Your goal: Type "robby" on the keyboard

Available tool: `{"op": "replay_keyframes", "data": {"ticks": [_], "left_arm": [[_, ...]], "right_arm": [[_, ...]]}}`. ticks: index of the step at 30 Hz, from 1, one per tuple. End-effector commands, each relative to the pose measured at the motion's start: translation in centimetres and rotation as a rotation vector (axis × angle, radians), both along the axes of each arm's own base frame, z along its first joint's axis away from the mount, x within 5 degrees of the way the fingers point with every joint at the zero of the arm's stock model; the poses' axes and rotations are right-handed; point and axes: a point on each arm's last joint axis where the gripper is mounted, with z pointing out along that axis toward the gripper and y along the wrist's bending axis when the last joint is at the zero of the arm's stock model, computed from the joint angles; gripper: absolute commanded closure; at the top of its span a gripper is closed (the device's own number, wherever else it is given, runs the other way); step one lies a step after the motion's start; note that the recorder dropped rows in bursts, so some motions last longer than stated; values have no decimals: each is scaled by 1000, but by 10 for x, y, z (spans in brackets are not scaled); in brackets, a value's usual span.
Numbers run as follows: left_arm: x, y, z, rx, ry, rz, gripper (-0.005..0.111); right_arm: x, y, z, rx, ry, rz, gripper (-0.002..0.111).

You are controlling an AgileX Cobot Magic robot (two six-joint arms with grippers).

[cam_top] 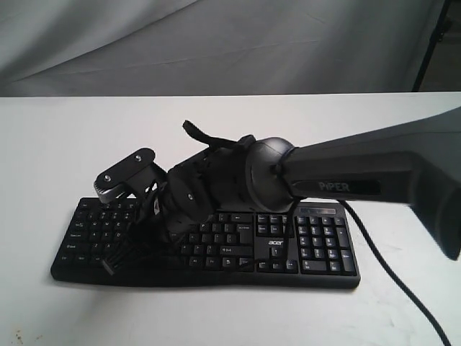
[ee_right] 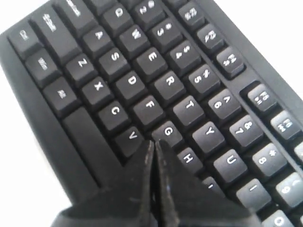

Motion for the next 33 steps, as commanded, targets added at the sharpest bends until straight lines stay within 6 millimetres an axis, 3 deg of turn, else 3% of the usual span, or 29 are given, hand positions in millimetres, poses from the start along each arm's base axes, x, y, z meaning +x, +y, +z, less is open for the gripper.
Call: {"op": "replay_keyframes", "data": {"ticks": [1,9,17,33], "left_arm": [[0,0,-1,2,0,-5,107],[0,0,-1,2,0,-5,107],[0,0,-1,2,0,-5,107],[0,0,-1,2,0,-5,107]], "right_arm": [[8,-5,20,31,-27,-17,108],[27,-7,40,40,-39,-42,108],[37,-8,15,13,-8,-63,108],[38,-7,5,10,-9,-63,108]]}}
